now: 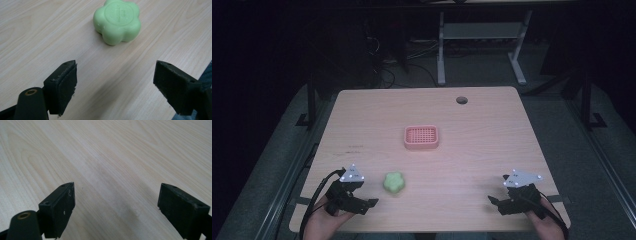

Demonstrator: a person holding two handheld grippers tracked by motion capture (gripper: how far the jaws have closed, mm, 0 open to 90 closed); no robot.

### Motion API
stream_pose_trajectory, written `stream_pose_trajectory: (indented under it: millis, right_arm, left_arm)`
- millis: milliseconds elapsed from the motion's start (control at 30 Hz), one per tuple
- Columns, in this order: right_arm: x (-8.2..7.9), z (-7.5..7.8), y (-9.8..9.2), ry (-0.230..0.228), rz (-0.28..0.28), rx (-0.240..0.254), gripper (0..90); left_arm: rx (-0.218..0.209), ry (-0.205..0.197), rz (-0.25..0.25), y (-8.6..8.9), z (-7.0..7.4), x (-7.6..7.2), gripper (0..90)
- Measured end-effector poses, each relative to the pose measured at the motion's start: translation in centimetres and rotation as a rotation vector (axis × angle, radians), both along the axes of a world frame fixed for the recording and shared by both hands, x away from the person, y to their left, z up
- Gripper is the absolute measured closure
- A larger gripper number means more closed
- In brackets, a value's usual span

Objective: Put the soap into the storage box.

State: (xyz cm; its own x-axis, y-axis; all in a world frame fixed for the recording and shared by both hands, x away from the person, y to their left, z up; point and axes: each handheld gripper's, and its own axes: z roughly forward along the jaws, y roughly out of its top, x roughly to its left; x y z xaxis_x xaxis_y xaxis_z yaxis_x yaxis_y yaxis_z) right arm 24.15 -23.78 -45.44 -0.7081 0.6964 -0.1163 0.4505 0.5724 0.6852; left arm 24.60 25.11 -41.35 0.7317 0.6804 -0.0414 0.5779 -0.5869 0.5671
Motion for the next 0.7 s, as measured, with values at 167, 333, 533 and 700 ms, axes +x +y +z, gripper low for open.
stream_pose_trajectory:
  millis: [167, 333, 533, 700]
  right_arm:
    - [-0.1, 0.0, 0.1, 0.005, -0.004, 0.01, 13.8]
    - [0.0, 0.1, 0.0, -0.002, 0.0, 0.005, 13.8]
    - [-0.1, 0.1, 0.2, 0.003, -0.004, 0.017, 13.8]
    - [-0.2, 0.1, 0.2, -0.001, -0.001, 0.017, 13.8]
  left_arm:
    - [0.014, 0.006, -0.013, -0.7, 0.3, 0.3, 18.9]
    - [0.025, 0.007, -0.017, -1.4, 0.6, 0.6, 18.9]
    - [0.048, 0.021, -0.03, -2.3, 0.8, 1.2, 18.8]
    - [0.07, 0.027, -0.041, -3.1, 1.0, 1.7, 18.8]
